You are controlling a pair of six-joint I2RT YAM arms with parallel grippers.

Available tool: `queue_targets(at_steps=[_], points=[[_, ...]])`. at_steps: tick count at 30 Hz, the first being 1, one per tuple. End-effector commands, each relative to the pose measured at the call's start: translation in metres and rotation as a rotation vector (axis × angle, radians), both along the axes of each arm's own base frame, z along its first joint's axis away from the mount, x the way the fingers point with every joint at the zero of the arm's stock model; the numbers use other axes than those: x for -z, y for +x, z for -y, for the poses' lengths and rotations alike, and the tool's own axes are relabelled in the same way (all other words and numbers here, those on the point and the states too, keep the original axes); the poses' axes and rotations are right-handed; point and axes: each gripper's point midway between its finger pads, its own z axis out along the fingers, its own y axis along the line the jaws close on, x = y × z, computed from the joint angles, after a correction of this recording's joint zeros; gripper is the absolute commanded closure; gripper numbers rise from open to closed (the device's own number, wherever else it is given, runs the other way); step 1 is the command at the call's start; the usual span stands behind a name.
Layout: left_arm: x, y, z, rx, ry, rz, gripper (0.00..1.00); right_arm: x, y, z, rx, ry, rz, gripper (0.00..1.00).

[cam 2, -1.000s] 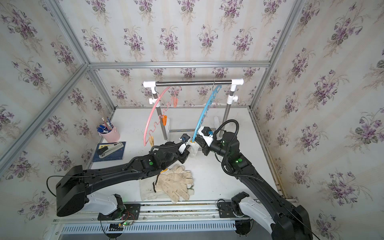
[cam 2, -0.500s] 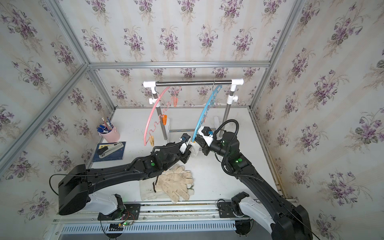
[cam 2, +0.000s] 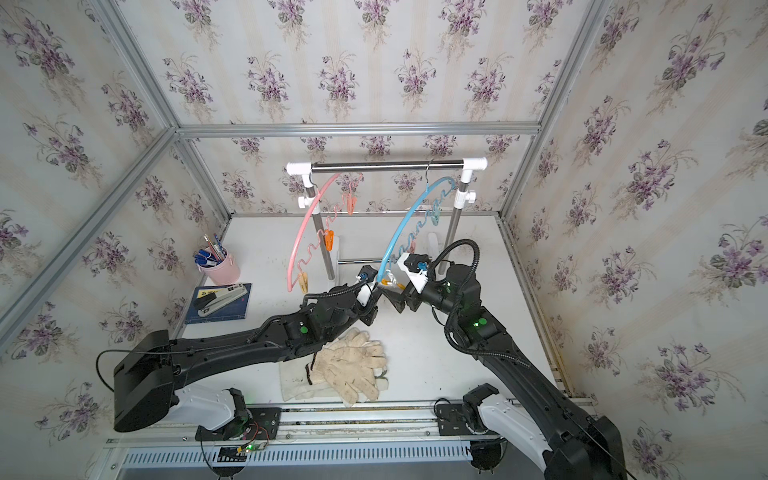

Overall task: Clip the gloves onto a hanger to dry
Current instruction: Clamp the glove onto the hanger, then pick up the glove from the center of the board.

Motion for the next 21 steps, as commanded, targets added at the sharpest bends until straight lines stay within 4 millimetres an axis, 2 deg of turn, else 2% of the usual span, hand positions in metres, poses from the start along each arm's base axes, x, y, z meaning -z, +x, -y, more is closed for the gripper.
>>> queue_targets(at_steps=[1,5,6,9,10,12,15,19,21], points=[[-0.010,0.004,-0.005,-0.033,-0.030,0.029,0.53,-0.004,0.000,0.006,0.031,-0.010,0.017,0.00],[-0.003,0.004,-0.010,-0.048,-0.001,0.028,0.41,-0.006,-0.007,0.015,0.059,-0.010,0.031,0.00],[-0.016,0.001,-0.016,-0.052,-0.024,0.047,0.38,-0.005,-0.010,0.016,0.060,-0.018,0.031,0.00],[-0.018,-0.002,-0.026,-0.064,-0.001,0.050,0.30,-0.001,-0.020,0.019,0.045,-0.048,0.028,0.00],[-0.019,-0.003,-0.030,-0.067,0.011,0.050,0.23,0.000,-0.022,0.021,0.046,-0.054,0.026,0.00],[-0.024,-0.007,-0.041,-0.082,0.034,0.037,0.18,-0.003,-0.021,0.027,0.091,-0.040,0.002,0.00],[-0.037,-0.013,-0.054,-0.095,0.056,0.027,0.13,-0.012,-0.015,0.042,0.205,0.006,-0.052,0.00],[-0.062,-0.023,-0.068,-0.095,-0.009,0.033,0.00,-0.019,-0.013,0.054,0.284,0.037,-0.114,0.00],[-0.075,-0.028,-0.075,-0.099,-0.063,0.030,0.00,-0.023,-0.017,0.054,0.275,0.051,-0.131,0.10]])
